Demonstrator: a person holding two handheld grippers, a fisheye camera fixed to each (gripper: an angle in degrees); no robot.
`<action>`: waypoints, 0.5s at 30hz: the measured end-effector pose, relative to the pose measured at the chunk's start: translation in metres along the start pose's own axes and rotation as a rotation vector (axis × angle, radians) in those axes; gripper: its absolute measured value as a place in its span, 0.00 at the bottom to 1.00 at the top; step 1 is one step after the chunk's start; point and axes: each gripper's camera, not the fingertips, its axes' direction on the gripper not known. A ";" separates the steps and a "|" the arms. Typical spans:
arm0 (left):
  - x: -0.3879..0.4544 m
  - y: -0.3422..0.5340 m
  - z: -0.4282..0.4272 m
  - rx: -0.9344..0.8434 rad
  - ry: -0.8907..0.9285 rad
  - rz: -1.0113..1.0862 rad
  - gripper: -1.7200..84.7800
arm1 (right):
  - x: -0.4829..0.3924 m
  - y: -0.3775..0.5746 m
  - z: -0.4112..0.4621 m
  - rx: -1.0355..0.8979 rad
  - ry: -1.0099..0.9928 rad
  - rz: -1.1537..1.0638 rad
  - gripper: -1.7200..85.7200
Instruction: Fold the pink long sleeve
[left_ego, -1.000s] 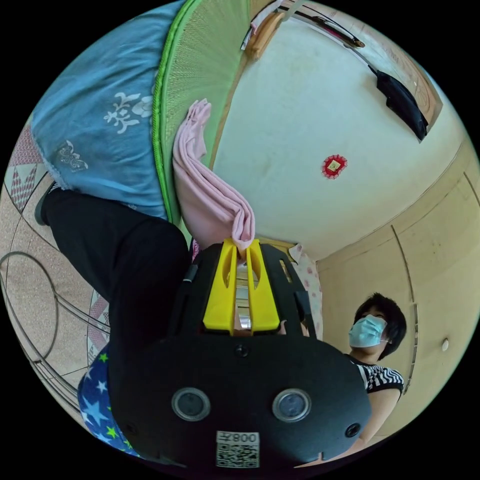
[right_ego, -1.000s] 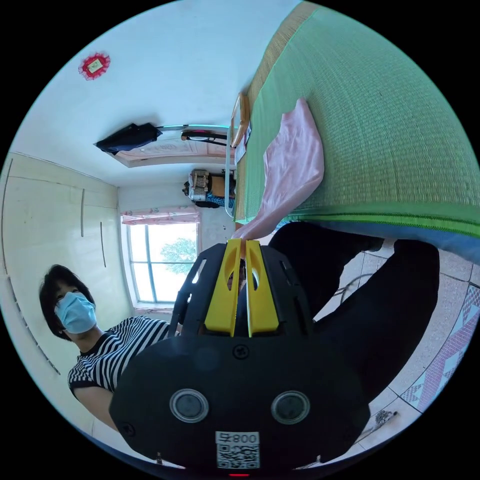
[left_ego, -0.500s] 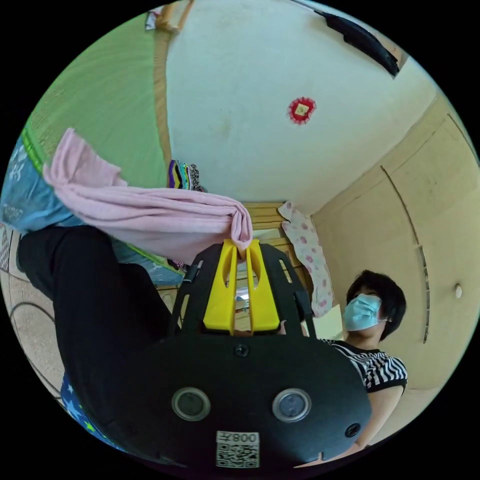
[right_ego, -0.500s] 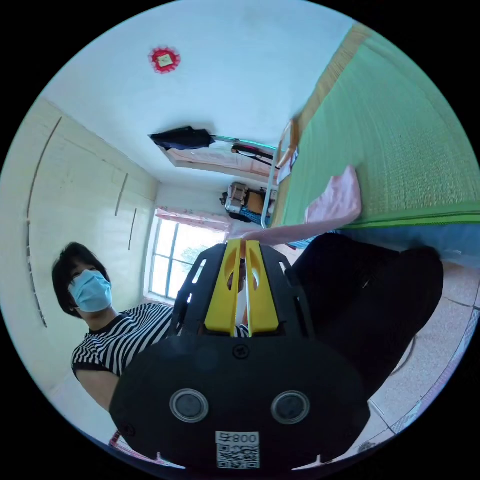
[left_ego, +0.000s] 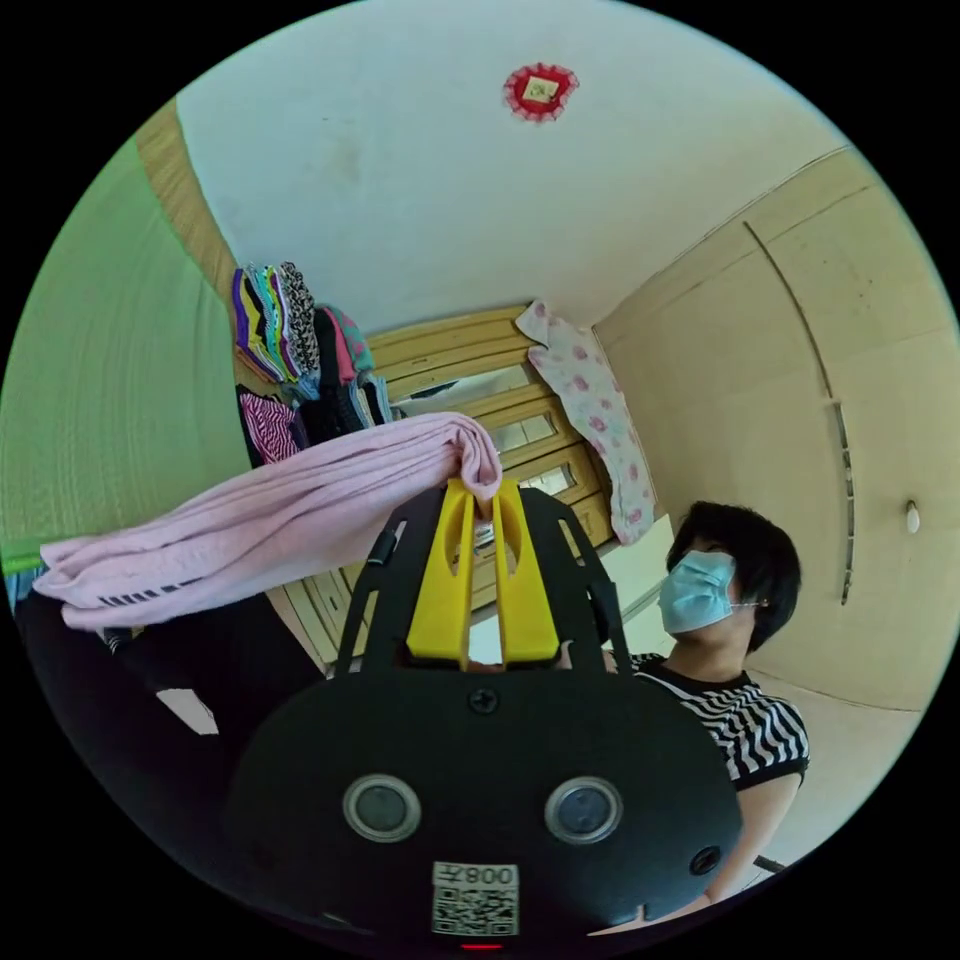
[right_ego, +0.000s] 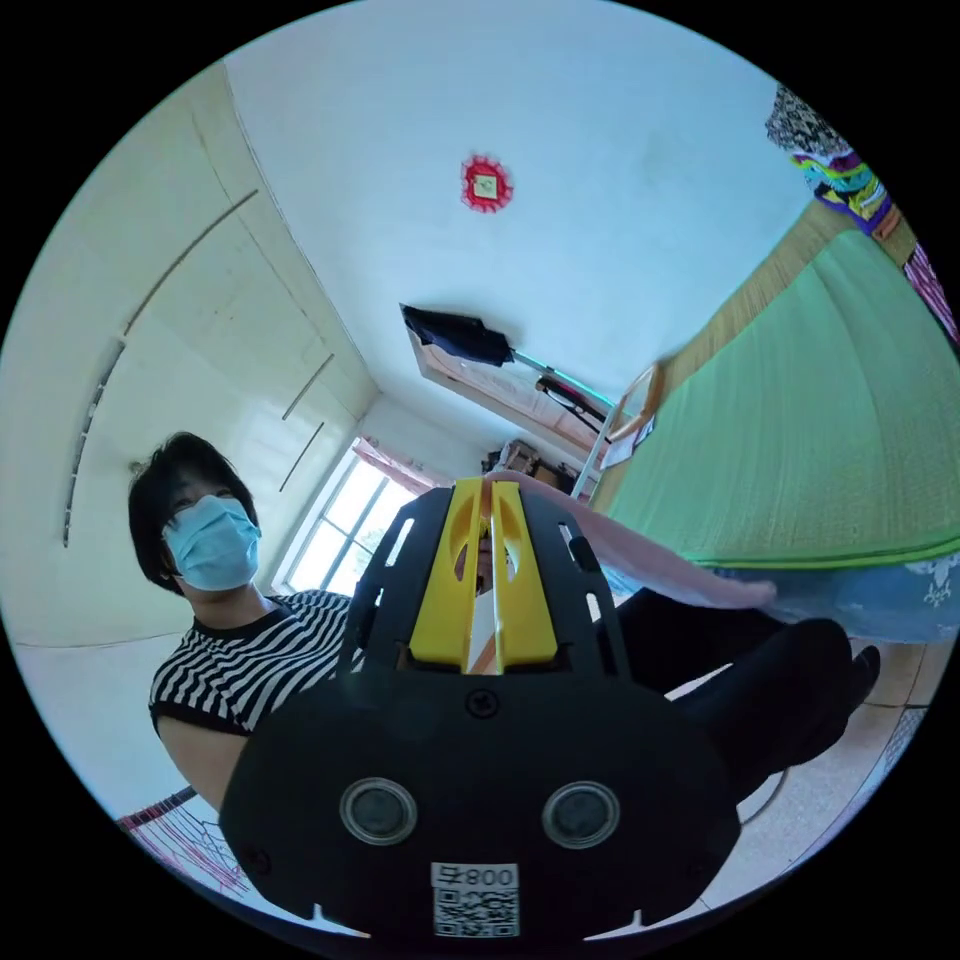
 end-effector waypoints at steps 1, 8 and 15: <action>-0.015 -0.012 0.017 -0.025 -0.012 0.004 0.06 | 0.000 -0.001 -0.010 0.009 0.005 -0.005 0.03; -0.149 -0.113 0.130 -0.100 -0.049 -0.063 0.06 | 0.047 -0.056 -0.143 0.090 0.112 0.035 0.03; -0.267 -0.247 0.262 -0.145 -0.044 -0.017 0.06 | 0.094 -0.193 -0.293 0.159 0.247 -0.004 0.03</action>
